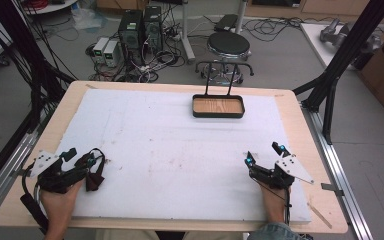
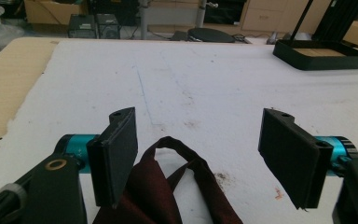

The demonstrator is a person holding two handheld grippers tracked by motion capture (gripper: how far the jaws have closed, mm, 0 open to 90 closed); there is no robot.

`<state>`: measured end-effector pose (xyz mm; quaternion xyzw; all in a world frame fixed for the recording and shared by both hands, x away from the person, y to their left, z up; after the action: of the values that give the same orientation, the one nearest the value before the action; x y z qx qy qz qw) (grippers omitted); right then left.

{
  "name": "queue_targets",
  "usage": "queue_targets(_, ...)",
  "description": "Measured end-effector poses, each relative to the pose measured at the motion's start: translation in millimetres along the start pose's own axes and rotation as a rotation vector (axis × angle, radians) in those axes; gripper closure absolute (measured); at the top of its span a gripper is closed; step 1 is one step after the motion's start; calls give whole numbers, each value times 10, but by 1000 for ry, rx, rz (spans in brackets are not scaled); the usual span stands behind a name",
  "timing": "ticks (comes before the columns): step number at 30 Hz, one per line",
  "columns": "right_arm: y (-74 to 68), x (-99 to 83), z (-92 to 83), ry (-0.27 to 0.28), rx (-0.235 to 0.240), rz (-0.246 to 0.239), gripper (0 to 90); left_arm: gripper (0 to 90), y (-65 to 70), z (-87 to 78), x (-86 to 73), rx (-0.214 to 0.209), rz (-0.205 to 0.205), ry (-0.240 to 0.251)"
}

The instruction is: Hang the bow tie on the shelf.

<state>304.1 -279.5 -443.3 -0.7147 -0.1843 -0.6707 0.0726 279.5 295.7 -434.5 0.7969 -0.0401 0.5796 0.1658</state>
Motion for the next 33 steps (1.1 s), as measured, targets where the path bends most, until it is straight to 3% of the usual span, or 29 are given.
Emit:
queue_targets(13, -3, 1, 6, -1, 2, -9, 65, 287, -33, -36, 16, 26, -11, 2)
queue_targets(18, -7, 0, 9, -3, 2, -5, 65, 301, -71, -21, -32, 86, -28, -65)
queue_targets(25, -8, 0, 13, -6, 3, -2, 65, 317, -128, 21, -94, 133, -66, -131)
queue_targets(28, -7, 0, 14, -5, 3, -4, 65, 349, -142, 51, -146, 184, -73, -201)
queue_targets(33, -12, 0, 13, -8, 4, -2, 65, 383, -147, 53, -161, 208, -88, -229)
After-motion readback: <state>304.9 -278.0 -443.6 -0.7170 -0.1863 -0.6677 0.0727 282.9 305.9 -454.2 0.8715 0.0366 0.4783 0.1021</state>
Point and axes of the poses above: each handheld gripper's, and its own axes: z roughly forward along the jaws, x roughly out of its top, y roughly to its right, the point moved 3 cm from there along z, roughly forward along the jaws, and after that the axes turned 6 degrees about -z, right-handed, at the moved point
